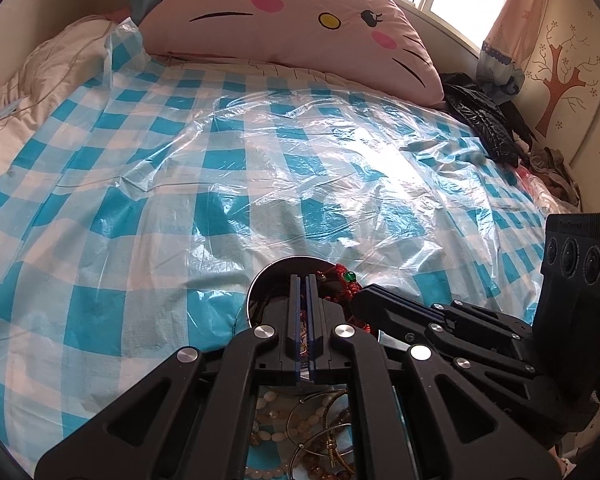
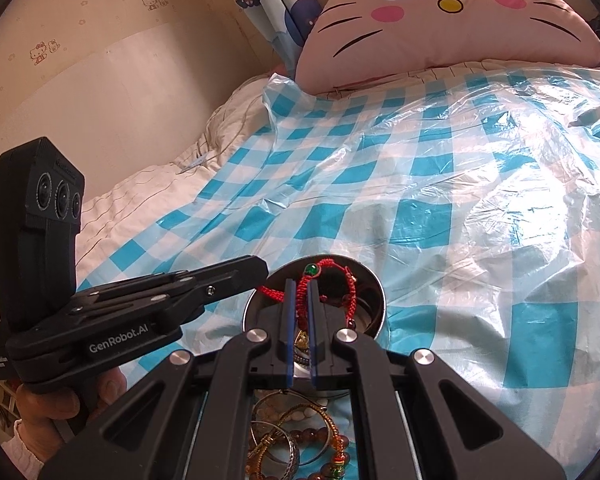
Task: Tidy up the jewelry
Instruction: 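Lower the red string into the tin with the right tool and open it, then move both open tools back over the bracelet pile beside the tin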
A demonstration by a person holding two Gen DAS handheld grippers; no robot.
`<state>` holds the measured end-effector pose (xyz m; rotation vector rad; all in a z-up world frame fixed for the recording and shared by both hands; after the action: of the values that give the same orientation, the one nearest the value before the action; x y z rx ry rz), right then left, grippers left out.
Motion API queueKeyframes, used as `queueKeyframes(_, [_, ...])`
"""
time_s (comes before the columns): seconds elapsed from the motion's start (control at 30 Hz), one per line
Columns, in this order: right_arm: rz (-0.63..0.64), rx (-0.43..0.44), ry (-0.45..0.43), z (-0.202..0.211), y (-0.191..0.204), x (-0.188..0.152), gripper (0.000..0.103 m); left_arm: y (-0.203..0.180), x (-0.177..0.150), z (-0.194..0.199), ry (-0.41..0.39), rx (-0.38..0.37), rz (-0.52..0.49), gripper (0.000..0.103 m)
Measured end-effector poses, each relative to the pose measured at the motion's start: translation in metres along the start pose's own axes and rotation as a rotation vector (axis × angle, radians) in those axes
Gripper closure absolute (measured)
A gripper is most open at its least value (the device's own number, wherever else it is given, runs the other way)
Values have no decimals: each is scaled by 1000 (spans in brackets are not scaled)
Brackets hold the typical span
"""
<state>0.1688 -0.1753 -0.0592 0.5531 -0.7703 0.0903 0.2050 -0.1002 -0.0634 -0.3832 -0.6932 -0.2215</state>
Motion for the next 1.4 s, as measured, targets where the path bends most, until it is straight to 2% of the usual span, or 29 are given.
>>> queueKeyframes(0.17, [3,-6,31,-8,-1,-5,95,5,-1,0,5,34,-5,99])
queueKeyframes(0.2, [1,-11,38,-10,-2,-6,89,7,-2,0,6,42,-1,96])
queueKeyframes(0.23, [-2,-13,42,-11,-3,-7,70,9,-2,0,5,47,4,93])
queueKeyframes(0.27, [-3,-10,41,-12,-3,-7,57,12,-2,1,1,52,11,88])
queueKeyframes(0.4, [-3,-14,34,-9,-4,-8,57,22,0,6,-18,68,36,68])
queueKeyframes(0.47, [-4,-15,33,-8,-5,-8,57,24,1,8,-25,71,42,66])
queueKeyframes(0.73, [-61,-49,-9,7,-24,-2,55,30,-1,11,-26,95,47,63])
queueKeyframes(1.0, [-121,-79,2,18,-44,-9,55,22,-16,21,-3,116,-5,60])
queueKeyframes(1.1, [-148,-87,4,27,-50,-12,55,16,-32,26,25,101,-34,60])
queueKeyframes(1.2, [-157,-89,30,31,-50,-18,55,1,-56,28,61,57,-114,60])
queueKeyframes(1.3, [-130,-89,79,32,-42,-32,55,-11,-78,26,103,21,-186,60])
queueKeyframes(1.4, [-102,-77,142,28,-32,-55,55,-17,-93,23,135,-24,-206,60])
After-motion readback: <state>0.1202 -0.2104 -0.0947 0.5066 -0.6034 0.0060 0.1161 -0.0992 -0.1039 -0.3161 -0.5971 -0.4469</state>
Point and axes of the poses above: each gripper's, at about its wrist camera, not at the fingertips, and z roughly against the way its jaws point, y to its left, x to its top, the point moved 9 cm from there along -z, roughly the way its jaws point, and after that the axes turned 2 degrees about -x, right-handed, at the moved point
